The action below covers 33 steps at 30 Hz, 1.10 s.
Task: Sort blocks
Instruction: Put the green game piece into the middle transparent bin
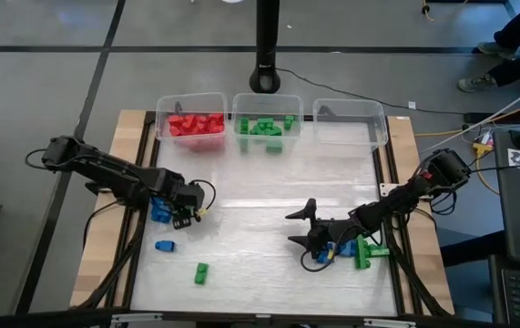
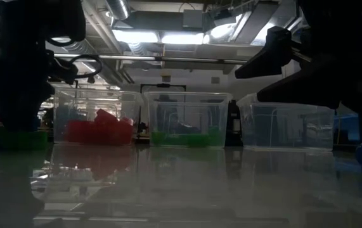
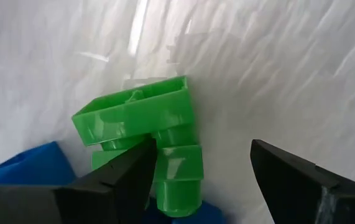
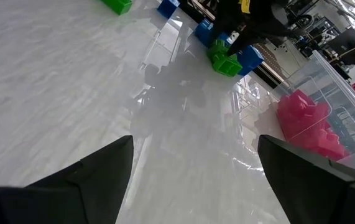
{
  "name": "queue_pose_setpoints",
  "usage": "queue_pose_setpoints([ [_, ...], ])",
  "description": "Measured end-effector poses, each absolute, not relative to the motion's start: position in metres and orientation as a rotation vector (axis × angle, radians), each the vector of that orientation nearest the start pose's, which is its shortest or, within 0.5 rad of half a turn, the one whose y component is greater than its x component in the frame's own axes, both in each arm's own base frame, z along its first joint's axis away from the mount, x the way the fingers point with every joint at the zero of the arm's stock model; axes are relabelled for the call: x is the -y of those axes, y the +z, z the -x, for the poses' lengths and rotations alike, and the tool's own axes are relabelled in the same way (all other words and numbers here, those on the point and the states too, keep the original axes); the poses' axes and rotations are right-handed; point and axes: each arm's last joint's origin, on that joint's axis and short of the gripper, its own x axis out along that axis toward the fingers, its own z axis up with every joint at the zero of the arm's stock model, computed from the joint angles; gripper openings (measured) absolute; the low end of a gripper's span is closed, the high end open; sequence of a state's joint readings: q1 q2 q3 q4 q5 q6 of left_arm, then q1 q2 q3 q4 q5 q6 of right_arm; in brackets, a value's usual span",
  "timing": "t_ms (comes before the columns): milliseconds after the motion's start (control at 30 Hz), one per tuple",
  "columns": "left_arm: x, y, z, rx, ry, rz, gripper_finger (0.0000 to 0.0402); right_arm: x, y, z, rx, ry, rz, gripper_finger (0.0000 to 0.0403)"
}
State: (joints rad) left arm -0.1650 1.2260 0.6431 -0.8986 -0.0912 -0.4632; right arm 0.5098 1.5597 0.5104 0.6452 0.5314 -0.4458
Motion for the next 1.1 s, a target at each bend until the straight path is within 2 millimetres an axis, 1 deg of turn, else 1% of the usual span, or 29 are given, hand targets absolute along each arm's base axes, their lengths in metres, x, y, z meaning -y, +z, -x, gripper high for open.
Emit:
queue_pose_setpoints([
  [200, 0.026, 0.171, -0.175, -1.437, 0.292, 0.164, 0.0250, -0.122, 0.148, -0.248, -0.352, 0.058, 0.642, 0.0344],
  [300, 0.025, 0.165, -0.173, -1.429, 0.308, 0.168, 0.0250, -0.122, 0.148, -0.248, -0.353, 0.058, 0.643, 0.0344],
  [433, 0.024, 0.149, -0.166, -1.431, 0.372, 0.253, 0.0250, -0.122, 0.148, -0.248, -0.353, 0.059, 0.643, 0.0344],
  [600, 0.024, 0.147, -0.170, -1.365, 0.426, 0.349, 0.0250, -0.122, 0.148, -0.248, -0.353, 0.058, 0.642, 0.0344],
  [767, 0.027, 0.151, -0.185, -1.217, 0.340, 0.336, 0.0250, -0.122, 0.149, -0.248, -0.351, 0.058, 0.641, 0.0344],
  [900, 0.028, 0.156, -0.197, -1.097, 0.256, 0.268, 0.0250, -0.122, 0.149, -0.248, -0.351, 0.057, 0.641, 0.0344],
  [1000, 0.029, 0.164, -0.202, -1.089, 0.206, 0.196, 0.0250, -0.122, 0.149, -0.248, -0.351, 0.058, 0.641, 0.0344],
  [1100, 0.029, 0.182, -0.208, -1.112, 0.174, 0.091, 0.0250, -0.122, 0.149, -0.248, -0.351, 0.057, 0.641, 0.0344],
])
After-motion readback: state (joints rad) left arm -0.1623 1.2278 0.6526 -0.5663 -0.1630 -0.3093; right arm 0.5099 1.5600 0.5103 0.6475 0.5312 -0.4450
